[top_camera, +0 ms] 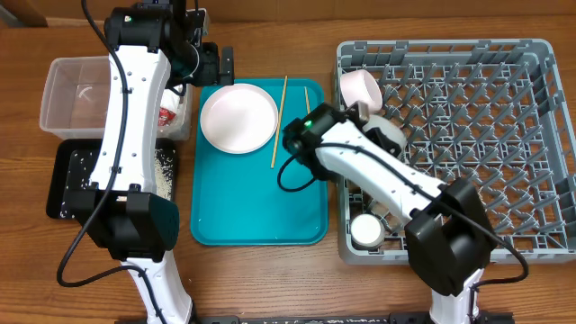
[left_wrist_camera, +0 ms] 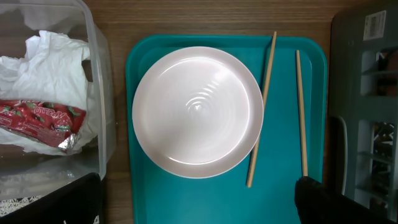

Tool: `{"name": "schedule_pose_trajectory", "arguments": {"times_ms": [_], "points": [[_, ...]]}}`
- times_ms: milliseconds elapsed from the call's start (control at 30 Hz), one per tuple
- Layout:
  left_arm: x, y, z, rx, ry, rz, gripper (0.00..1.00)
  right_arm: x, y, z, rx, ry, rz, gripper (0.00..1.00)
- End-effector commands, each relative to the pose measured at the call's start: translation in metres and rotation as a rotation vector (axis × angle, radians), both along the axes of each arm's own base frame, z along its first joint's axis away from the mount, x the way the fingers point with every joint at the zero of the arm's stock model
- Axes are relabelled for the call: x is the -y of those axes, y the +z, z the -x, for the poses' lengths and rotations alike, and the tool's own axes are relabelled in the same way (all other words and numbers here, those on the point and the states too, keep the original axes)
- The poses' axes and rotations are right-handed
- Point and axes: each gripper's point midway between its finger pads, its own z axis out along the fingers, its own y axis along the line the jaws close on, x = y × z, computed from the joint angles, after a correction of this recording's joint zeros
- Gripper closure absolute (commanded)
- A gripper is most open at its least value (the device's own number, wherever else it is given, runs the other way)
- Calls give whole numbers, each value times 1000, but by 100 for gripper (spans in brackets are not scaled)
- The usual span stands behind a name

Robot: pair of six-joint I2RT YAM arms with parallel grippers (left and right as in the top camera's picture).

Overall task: Sort waste into correct bins and load items into the dishwasher
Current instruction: 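Grasp the pink plate edge with the right gripper and lift it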

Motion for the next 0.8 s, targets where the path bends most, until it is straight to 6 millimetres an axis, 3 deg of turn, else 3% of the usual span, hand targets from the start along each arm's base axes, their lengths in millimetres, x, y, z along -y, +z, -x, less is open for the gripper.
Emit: {"name": "schedule_pose_trajectory", "arguments": {"times_ms": [0, 33, 100, 267, 333, 367, 500, 567, 633, 767], "points": [[2, 9, -2, 25, 1, 12, 0, -27, 3, 9, -14, 14, -113, 31], [2, 9, -2, 25, 1, 12, 0, -34, 6, 11, -11, 18, -149, 14], [2, 9, -2, 25, 1, 12, 0, -44, 11, 14, -11, 14, -210, 0], [2, 9, -2, 25, 1, 12, 0, -67, 30, 8, 27, -17, -402, 0], [2, 9, -2, 25, 1, 12, 0, -91, 36, -6, 82, -21, -550, 0], [2, 9, -2, 25, 1, 12, 0, -117, 39, -19, 126, -10, -685, 0], [2, 9, -2, 25, 1, 12, 0, -177, 40, -52, 212, 35, -983, 0], [3, 9, -2, 25, 1, 12, 0, -196, 40, -63, 239, 59, -1069, 5], [2, 9, -2, 25, 1, 12, 0, -219, 28, -76, 274, 60, -1179, 21], [2, 9, -2, 25, 1, 12, 0, -222, -8, -85, 344, -145, -1272, 37]]}}
